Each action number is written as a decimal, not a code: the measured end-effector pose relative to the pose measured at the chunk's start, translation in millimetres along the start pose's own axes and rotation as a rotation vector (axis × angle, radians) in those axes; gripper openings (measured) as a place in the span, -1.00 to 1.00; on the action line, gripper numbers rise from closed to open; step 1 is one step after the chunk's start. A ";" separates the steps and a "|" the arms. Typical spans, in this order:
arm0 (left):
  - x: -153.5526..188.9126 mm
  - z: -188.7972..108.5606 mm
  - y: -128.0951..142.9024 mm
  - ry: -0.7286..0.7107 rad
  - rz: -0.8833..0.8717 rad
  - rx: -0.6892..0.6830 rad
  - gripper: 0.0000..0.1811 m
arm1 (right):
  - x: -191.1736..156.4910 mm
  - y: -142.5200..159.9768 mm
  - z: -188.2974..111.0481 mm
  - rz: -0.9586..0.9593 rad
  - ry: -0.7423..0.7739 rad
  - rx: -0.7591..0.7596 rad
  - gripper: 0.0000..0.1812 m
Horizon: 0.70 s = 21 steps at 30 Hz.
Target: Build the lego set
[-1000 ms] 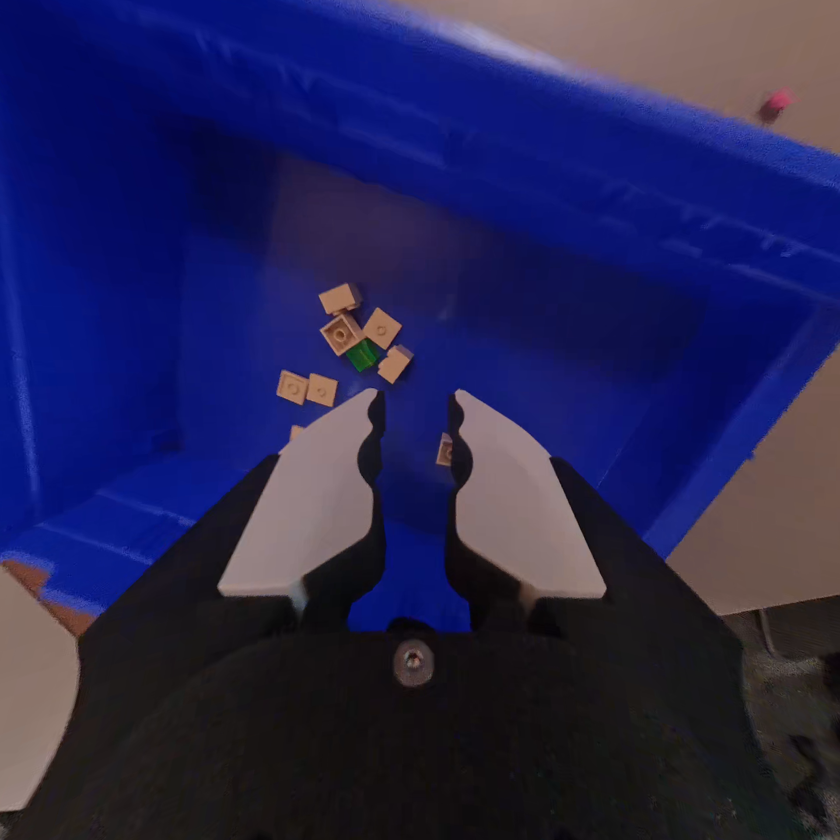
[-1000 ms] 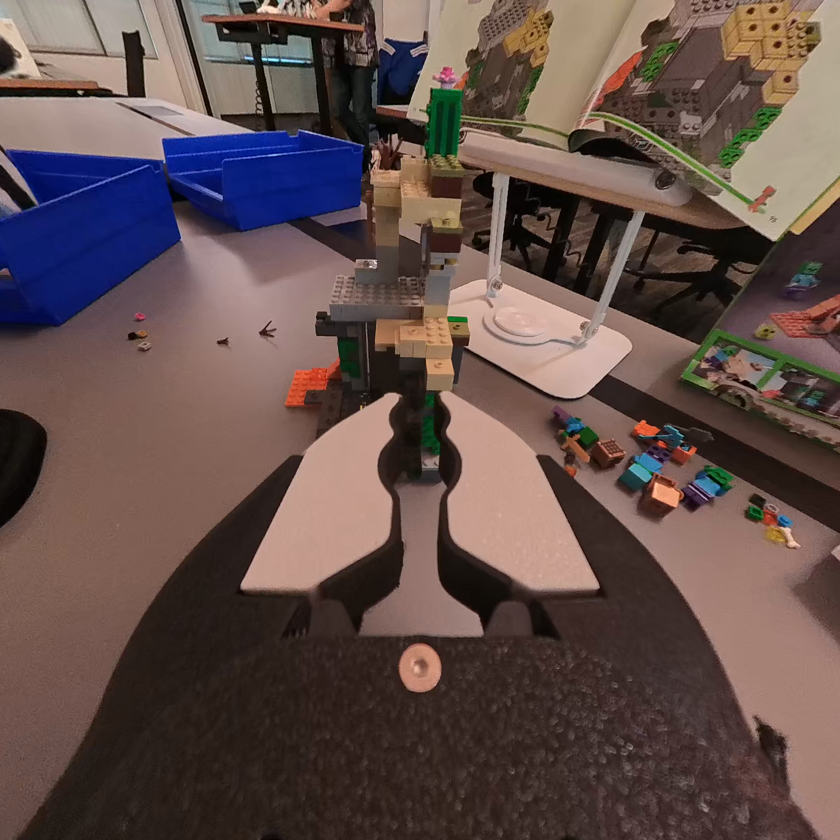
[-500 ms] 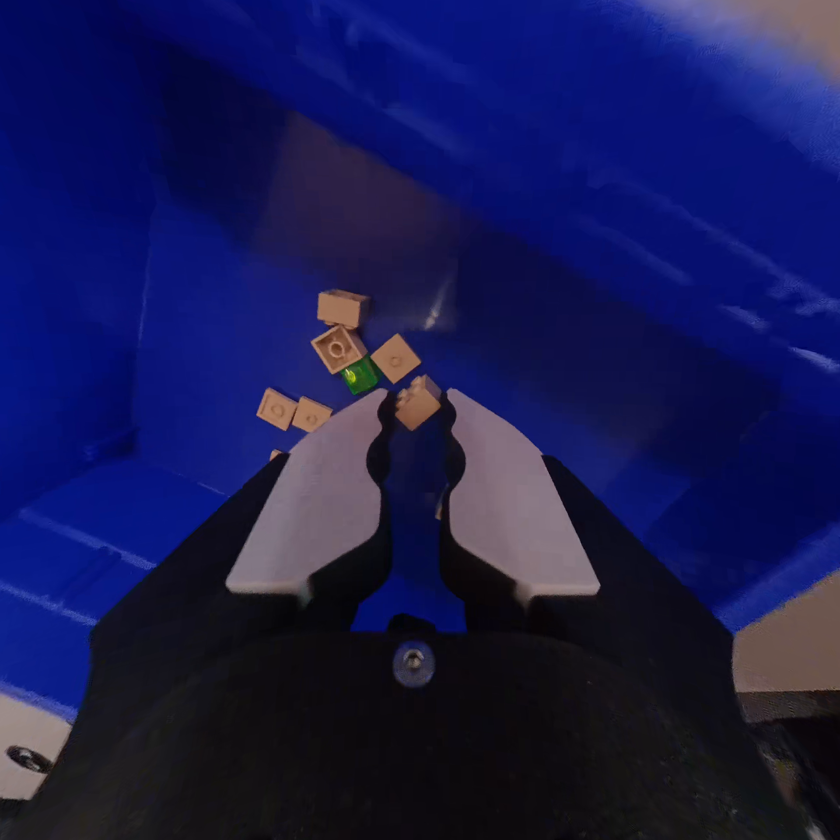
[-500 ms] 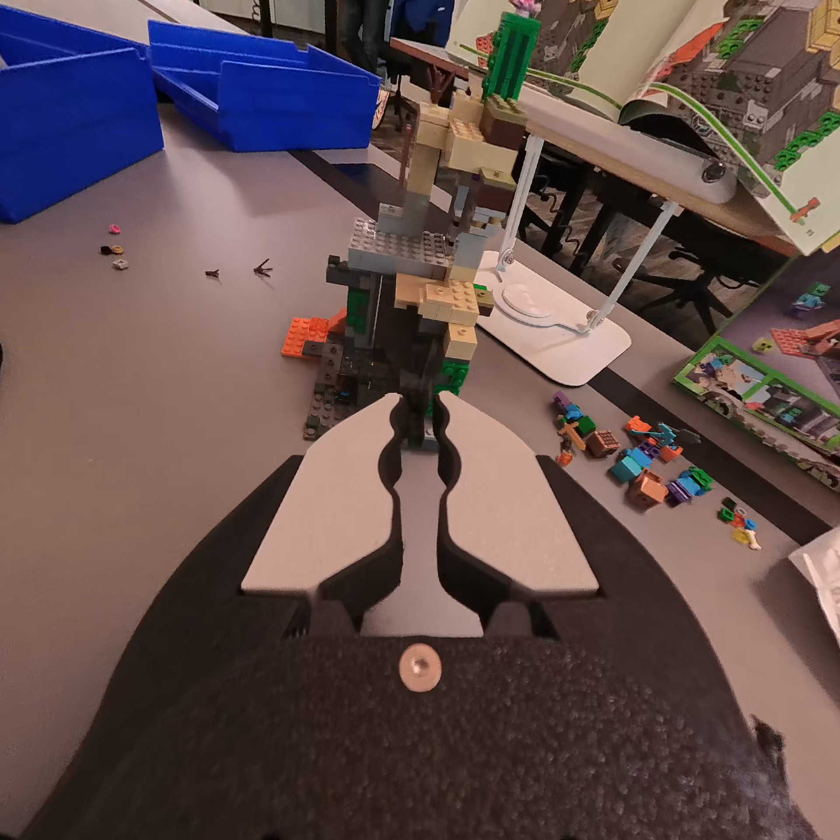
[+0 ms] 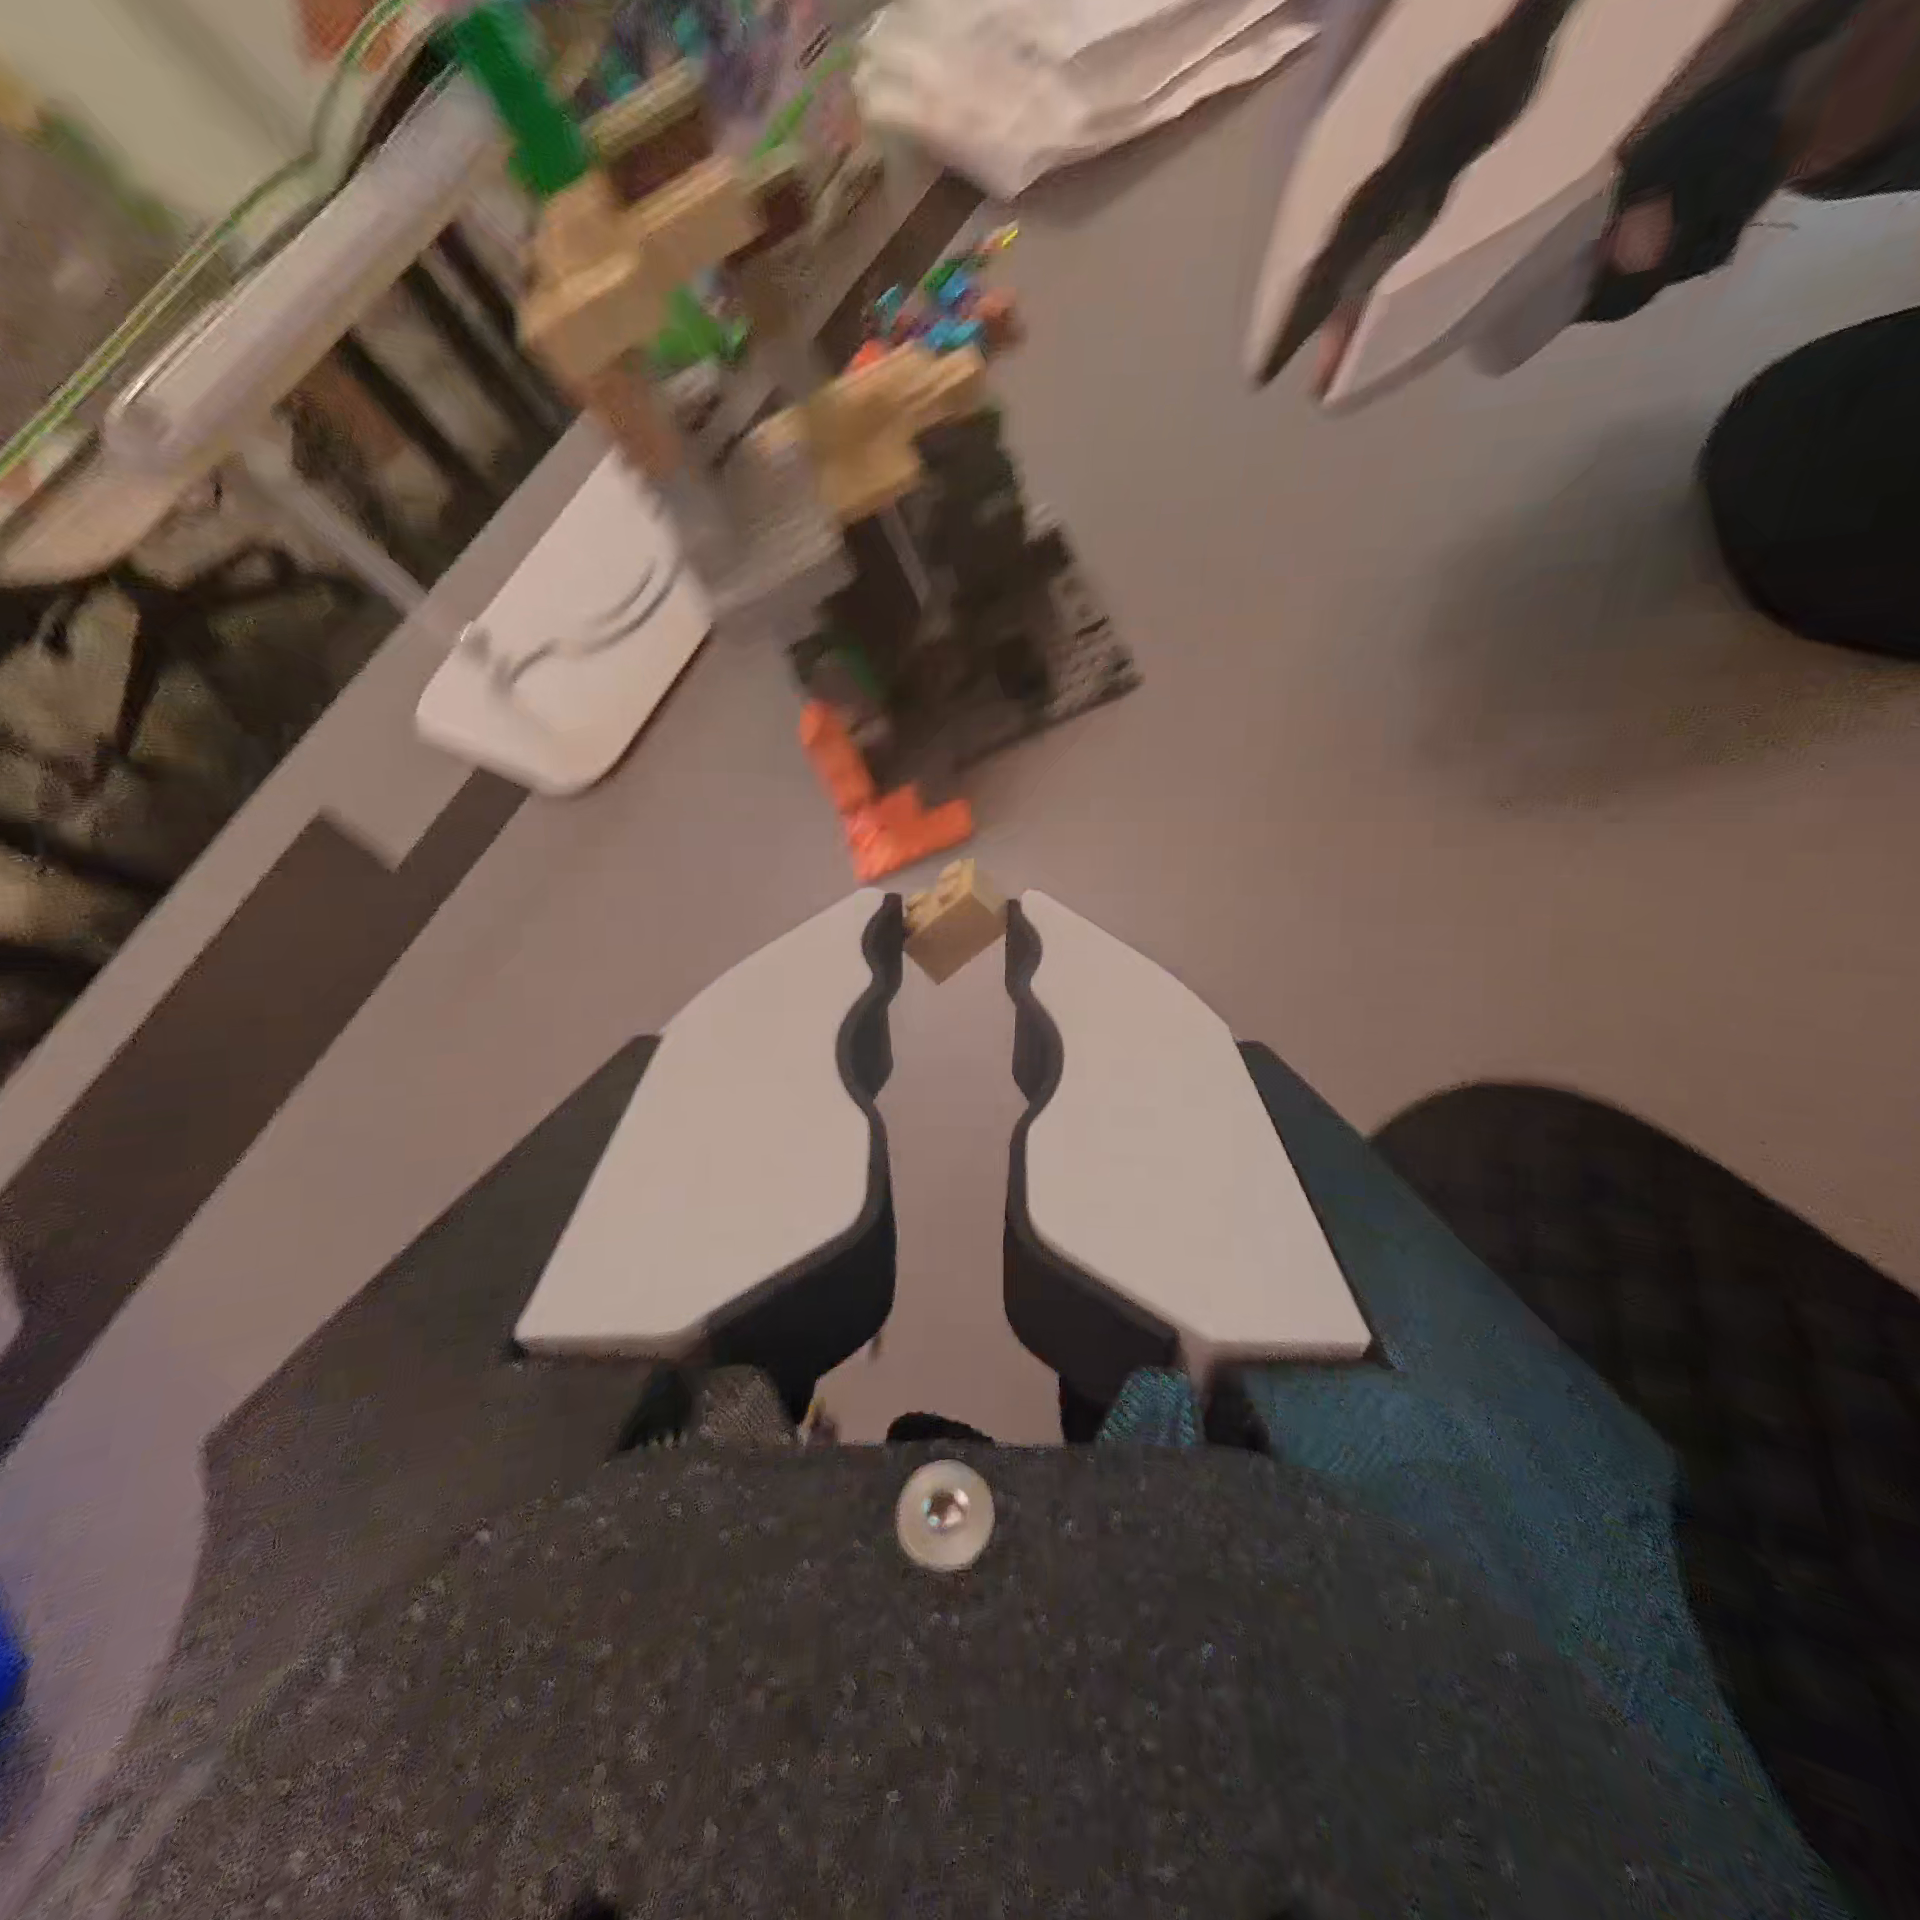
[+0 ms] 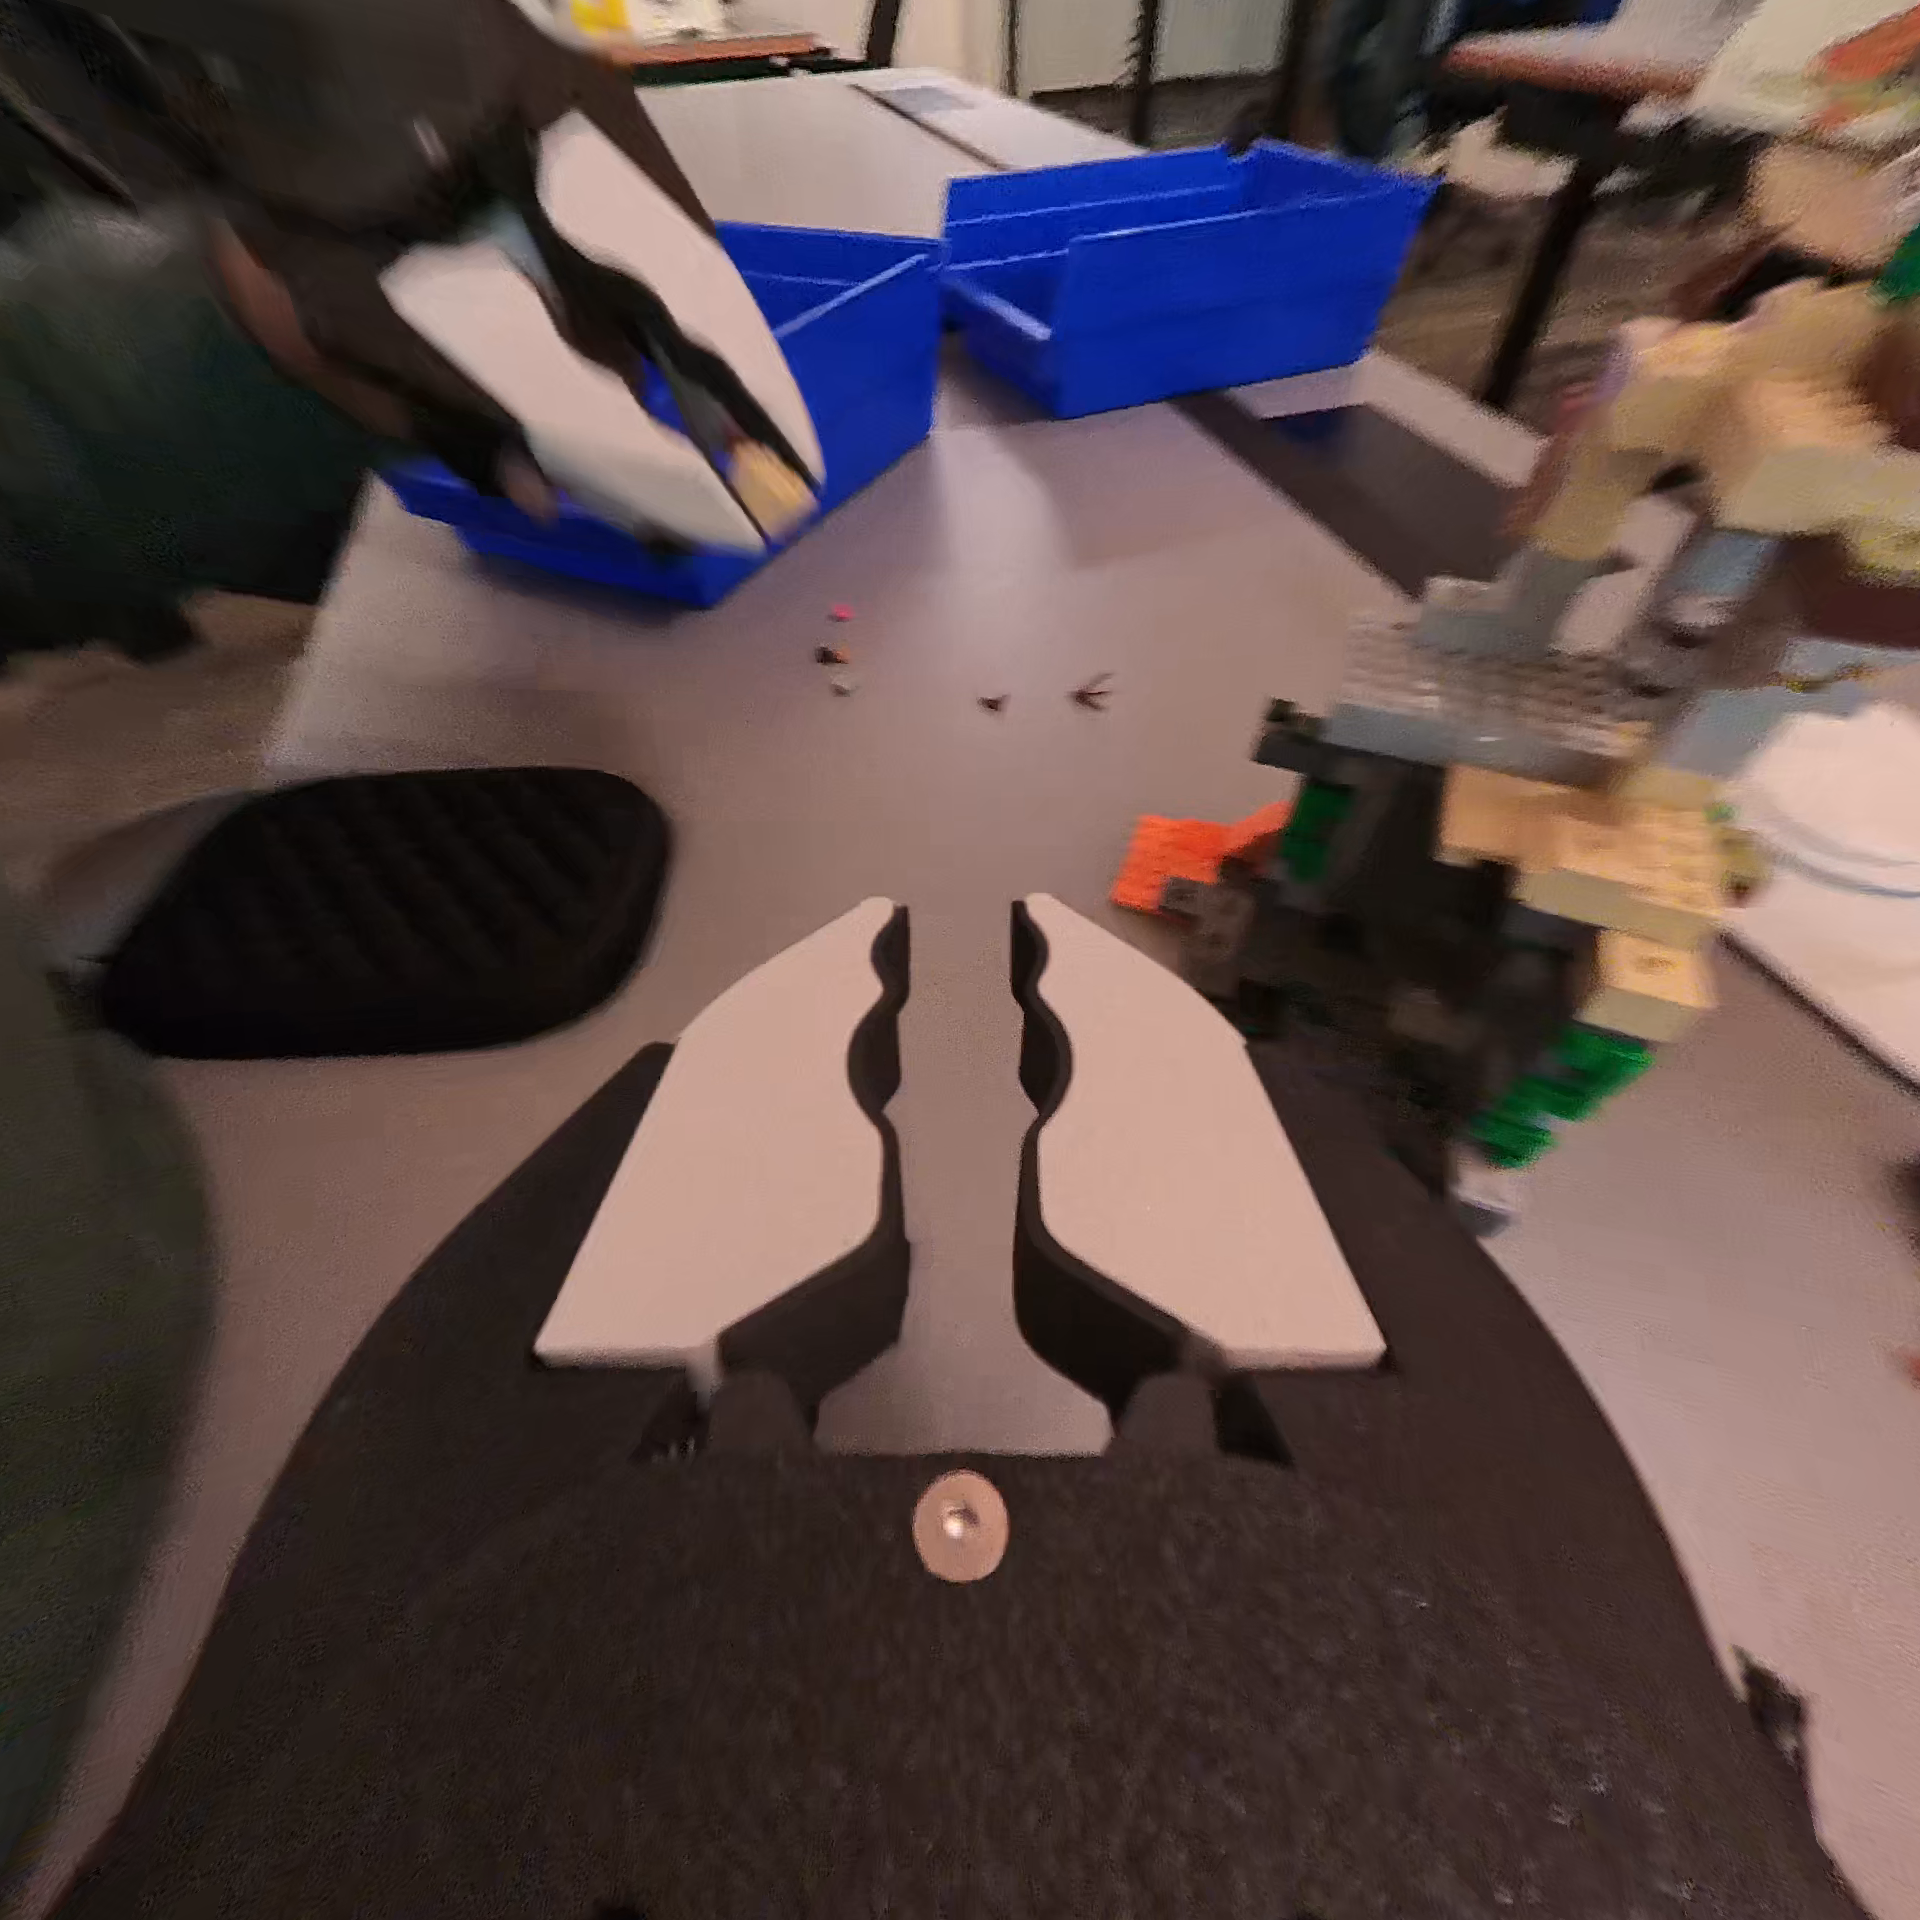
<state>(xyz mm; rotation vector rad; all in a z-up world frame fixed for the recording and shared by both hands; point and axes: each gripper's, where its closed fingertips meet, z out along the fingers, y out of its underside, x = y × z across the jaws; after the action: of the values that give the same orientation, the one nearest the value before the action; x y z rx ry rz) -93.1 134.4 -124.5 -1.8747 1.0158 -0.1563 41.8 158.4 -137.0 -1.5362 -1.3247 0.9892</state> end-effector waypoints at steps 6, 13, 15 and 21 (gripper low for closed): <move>65.1 77.5 -30.8 0.082 0.151 0.149 -0.80 | -18.8 0.8 15.9 0.383 -0.211 -0.046 -0.52; 92.6 113.4 -42.7 0.046 0.297 0.153 -0.80 | -14.7 32.4 22.7 0.562 -0.177 -0.184 -0.77; 95.7 116.6 -39.9 0.048 0.299 0.140 -0.79 | -14.8 38.0 22.0 0.564 -0.182 -0.212 -0.77; 89.1 102.3 -7.4 0.120 0.142 0.031 -0.65 | -0.1 67.4 6.3 0.138 -0.143 -0.374 -0.78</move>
<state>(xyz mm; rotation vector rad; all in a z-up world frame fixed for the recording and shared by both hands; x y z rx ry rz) 19.7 143.4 -199.7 -1.7750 1.2176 -0.2018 57.0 154.2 -202.8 -1.8870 -1.5886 0.9899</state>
